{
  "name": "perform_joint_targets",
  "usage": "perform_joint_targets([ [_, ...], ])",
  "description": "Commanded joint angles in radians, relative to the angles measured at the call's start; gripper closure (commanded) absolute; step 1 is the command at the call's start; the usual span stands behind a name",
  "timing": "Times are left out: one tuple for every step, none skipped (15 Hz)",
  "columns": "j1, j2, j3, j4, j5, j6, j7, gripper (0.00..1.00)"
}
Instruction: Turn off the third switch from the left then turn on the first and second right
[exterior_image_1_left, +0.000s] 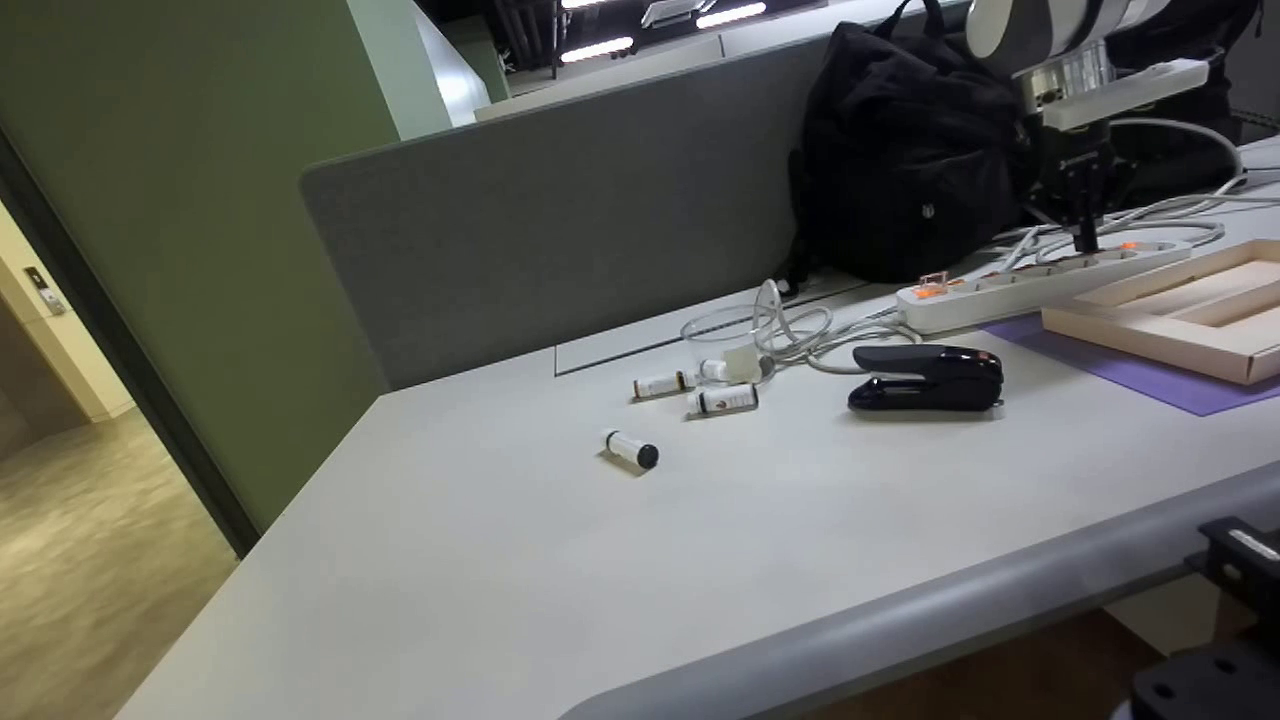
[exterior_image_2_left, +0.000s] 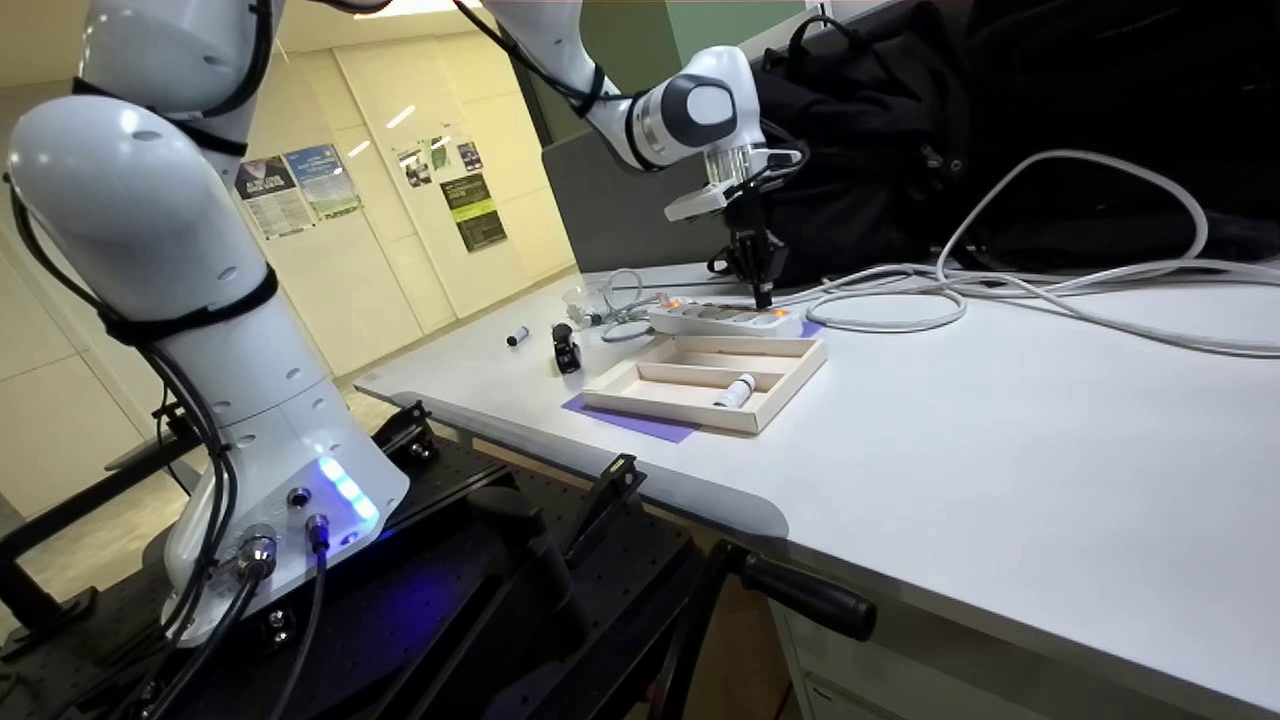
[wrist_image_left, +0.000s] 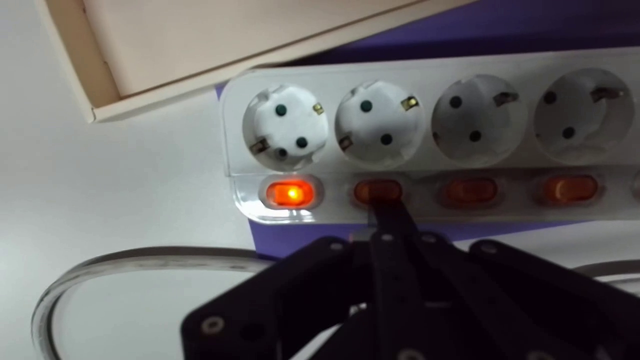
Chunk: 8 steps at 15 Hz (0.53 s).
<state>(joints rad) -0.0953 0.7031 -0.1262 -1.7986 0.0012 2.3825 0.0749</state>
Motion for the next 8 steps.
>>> perform_joint_targets([
  [-0.004, -0.003, -0.002, -0.017, -0.013, -0.007, -0.001, 1.0],
  [-0.003, -0.012, -0.005, -0.031, -0.014, -0.008, 0.002, 1.0],
  [-0.004, -0.02, -0.006, -0.045, -0.013, -0.005, 0.003, 1.0],
  [-0.008, -0.029, -0.006, -0.062, -0.009, -0.006, 0.002, 1.0],
  [-0.01, -0.036, -0.008, -0.078, -0.007, 0.0, 0.005, 1.0],
  [-0.018, -0.044, -0.007, -0.101, 0.0, 0.011, 0.002, 1.0],
  [-0.022, -0.049, -0.008, -0.12, 0.005, 0.026, 0.005, 1.0],
  [-0.027, -0.054, -0.011, -0.144, 0.01, 0.042, 0.008, 1.0],
])
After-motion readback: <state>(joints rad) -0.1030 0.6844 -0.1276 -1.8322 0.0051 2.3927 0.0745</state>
